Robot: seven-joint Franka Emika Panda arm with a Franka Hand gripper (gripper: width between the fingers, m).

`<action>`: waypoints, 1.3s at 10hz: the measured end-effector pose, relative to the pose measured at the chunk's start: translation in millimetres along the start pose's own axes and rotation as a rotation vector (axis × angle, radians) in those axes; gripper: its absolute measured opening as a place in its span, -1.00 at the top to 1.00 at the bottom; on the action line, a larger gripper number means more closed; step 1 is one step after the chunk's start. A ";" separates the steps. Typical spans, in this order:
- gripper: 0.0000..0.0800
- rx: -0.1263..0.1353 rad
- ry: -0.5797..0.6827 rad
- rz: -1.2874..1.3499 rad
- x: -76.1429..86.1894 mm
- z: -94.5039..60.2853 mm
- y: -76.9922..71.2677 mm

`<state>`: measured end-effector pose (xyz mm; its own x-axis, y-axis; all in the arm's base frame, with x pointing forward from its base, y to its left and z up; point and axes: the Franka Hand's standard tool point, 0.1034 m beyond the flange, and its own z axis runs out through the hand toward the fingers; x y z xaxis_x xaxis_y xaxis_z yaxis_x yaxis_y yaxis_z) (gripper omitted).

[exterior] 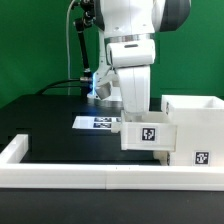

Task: Assemble drawer

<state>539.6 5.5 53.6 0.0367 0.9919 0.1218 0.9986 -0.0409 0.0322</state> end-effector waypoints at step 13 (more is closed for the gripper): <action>0.90 -0.007 -0.001 0.004 -3.5 1.0 -1.6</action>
Offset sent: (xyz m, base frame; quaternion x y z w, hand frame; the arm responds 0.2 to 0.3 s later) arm 0.0000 0.0000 0.0000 0.0000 0.0000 0.0000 1.0000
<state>538.0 2.3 52.1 0.0404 0.9919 0.1207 0.9982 -0.0454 0.0388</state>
